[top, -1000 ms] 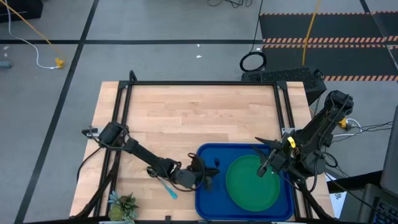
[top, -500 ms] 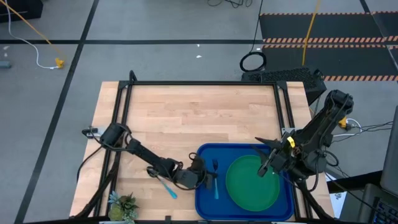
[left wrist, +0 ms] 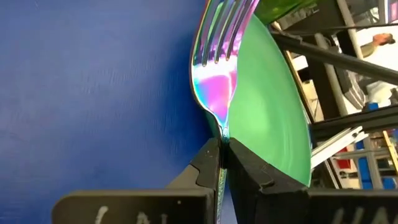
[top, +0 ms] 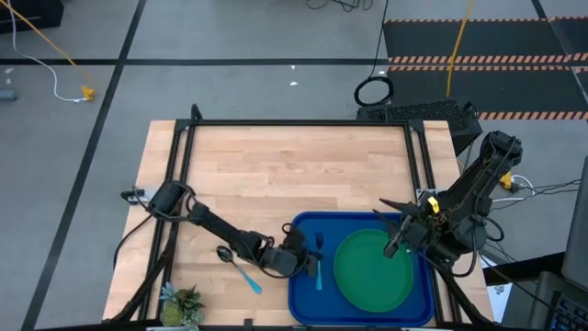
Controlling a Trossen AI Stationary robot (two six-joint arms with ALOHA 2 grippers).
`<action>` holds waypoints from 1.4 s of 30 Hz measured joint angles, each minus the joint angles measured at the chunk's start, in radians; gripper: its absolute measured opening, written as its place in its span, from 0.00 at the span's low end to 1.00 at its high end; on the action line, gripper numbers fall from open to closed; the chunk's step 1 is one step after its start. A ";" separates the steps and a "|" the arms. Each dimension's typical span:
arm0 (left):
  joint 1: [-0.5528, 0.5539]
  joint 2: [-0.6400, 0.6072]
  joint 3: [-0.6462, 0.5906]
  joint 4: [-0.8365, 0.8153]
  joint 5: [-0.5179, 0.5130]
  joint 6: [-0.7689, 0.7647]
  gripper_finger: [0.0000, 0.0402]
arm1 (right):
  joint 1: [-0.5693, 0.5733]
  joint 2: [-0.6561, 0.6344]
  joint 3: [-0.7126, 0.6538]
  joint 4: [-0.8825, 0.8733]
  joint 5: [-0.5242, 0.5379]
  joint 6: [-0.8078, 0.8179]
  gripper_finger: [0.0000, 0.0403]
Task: Pick and place plate/cup/fork/spoon on tray
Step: Put the blue fork on the left side of the plate on the blue tray
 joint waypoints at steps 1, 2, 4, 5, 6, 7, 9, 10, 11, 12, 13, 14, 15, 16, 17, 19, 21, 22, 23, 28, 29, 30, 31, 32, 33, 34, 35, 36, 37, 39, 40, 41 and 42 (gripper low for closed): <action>-0.001 0.002 0.000 0.006 -0.001 0.002 0.05 | 0.000 0.000 0.000 0.001 0.000 0.000 0.32; -0.002 0.003 0.000 0.013 -0.001 0.007 0.05 | 0.000 0.000 0.000 0.000 0.000 0.000 0.32; -0.007 0.008 0.001 0.026 -0.008 0.005 0.05 | 0.000 0.000 0.000 0.000 0.000 0.000 0.32; -0.009 0.017 0.002 0.040 -0.010 -0.002 0.05 | 0.000 0.000 0.000 0.000 0.000 0.000 0.32; -0.011 0.025 0.003 0.045 -0.009 -0.007 0.05 | 0.000 -0.001 0.000 0.000 0.000 0.000 0.32; -0.014 0.036 0.001 0.052 -0.010 -0.018 0.05 | 0.000 -0.001 0.000 0.000 0.000 0.000 0.32; -0.015 0.059 0.001 0.097 -0.014 -0.030 0.05 | -0.003 -0.002 0.000 0.001 0.000 0.000 0.32; -0.016 0.062 0.000 0.107 -0.018 -0.026 0.05 | -0.003 -0.002 0.000 0.001 0.000 -0.001 0.32; -0.017 0.062 0.000 0.110 -0.009 -0.023 0.05 | -0.003 -0.001 0.000 0.000 0.000 -0.001 0.32; -0.018 0.063 0.001 0.109 -0.009 -0.023 0.05 | -0.003 -0.002 0.000 0.001 0.000 -0.001 0.32; -0.017 0.063 0.002 0.105 -0.009 -0.024 0.05 | -0.003 -0.002 0.000 0.001 0.000 -0.001 0.32; -0.017 0.063 0.003 0.099 -0.009 -0.023 0.05 | -0.003 -0.002 0.000 0.001 0.000 -0.001 0.32; -0.017 0.063 0.003 0.100 -0.012 -0.022 0.05 | -0.003 -0.002 0.000 0.001 0.000 -0.001 0.32; -0.016 0.063 0.003 0.103 -0.012 -0.022 0.05 | -0.003 -0.002 0.000 0.001 -0.001 -0.002 0.32; -0.016 0.063 0.003 0.103 -0.011 -0.024 0.05 | -0.003 -0.002 0.000 0.001 0.000 -0.002 0.32; -0.016 0.063 0.003 0.095 -0.010 -0.032 0.05 | -0.003 -0.002 0.000 0.001 0.000 -0.003 0.32; -0.015 0.064 0.003 0.086 -0.012 -0.040 0.05 | -0.003 -0.002 0.000 0.001 0.000 -0.003 0.32; -0.015 0.064 0.003 0.085 -0.017 -0.041 0.05 | -0.003 -0.002 0.000 0.001 0.000 -0.003 0.32; -0.015 0.064 0.003 0.084 -0.021 -0.042 0.05 | -0.003 -0.002 0.000 0.001 0.000 -0.003 0.32; -0.011 0.067 0.004 0.041 -0.035 -0.049 0.05 | -0.003 -0.002 0.000 0.001 0.000 -0.003 0.32; -0.010 0.069 0.004 0.038 -0.039 -0.051 0.05 | -0.003 -0.002 0.000 0.001 0.000 -0.003 0.32; -0.010 0.069 0.003 0.036 -0.044 -0.052 0.05 | -0.003 -0.002 0.000 0.001 0.000 -0.003 0.32; -0.010 0.069 0.003 0.035 -0.049 -0.054 0.05 | -0.003 -0.002 0.000 0.001 0.000 -0.003 0.32; -0.010 0.068 0.003 0.035 -0.051 -0.056 0.05 | -0.003 -0.002 0.000 0.001 0.000 -0.003 0.32; -0.010 0.068 0.003 0.035 -0.053 -0.056 0.05 | -0.003 -0.002 0.000 0.001 0.000 -0.003 0.32; -0.010 0.068 0.003 0.034 -0.053 -0.056 0.05 | -0.003 -0.002 0.000 0.001 0.000 -0.003 0.32; -0.011 0.068 0.003 0.034 -0.053 -0.056 0.05 | -0.003 -0.002 0.000 0.001 0.000 -0.003 0.32; -0.011 0.068 0.003 0.035 -0.053 -0.056 0.05 | -0.003 -0.002 0.000 0.001 0.000 -0.003 0.32; -0.011 0.068 0.003 0.035 -0.053 -0.057 0.05 | -0.003 -0.002 0.000 0.001 -0.001 -0.003 0.32; -0.011 0.068 0.003 0.034 -0.053 -0.059 0.05 | -0.003 -0.002 0.000 0.001 0.000 -0.003 0.32; -0.011 0.068 0.003 0.033 -0.055 -0.059 0.05 | -0.003 -0.002 0.000 0.001 0.000 -0.003 0.32; -0.011 0.068 0.003 0.033 -0.059 -0.060 0.05 | -0.003 -0.002 0.000 0.001 0.000 -0.003 0.32; -0.011 0.068 0.003 0.033 -0.065 -0.060 0.06 | -0.003 -0.002 0.000 0.001 0.000 -0.003 0.32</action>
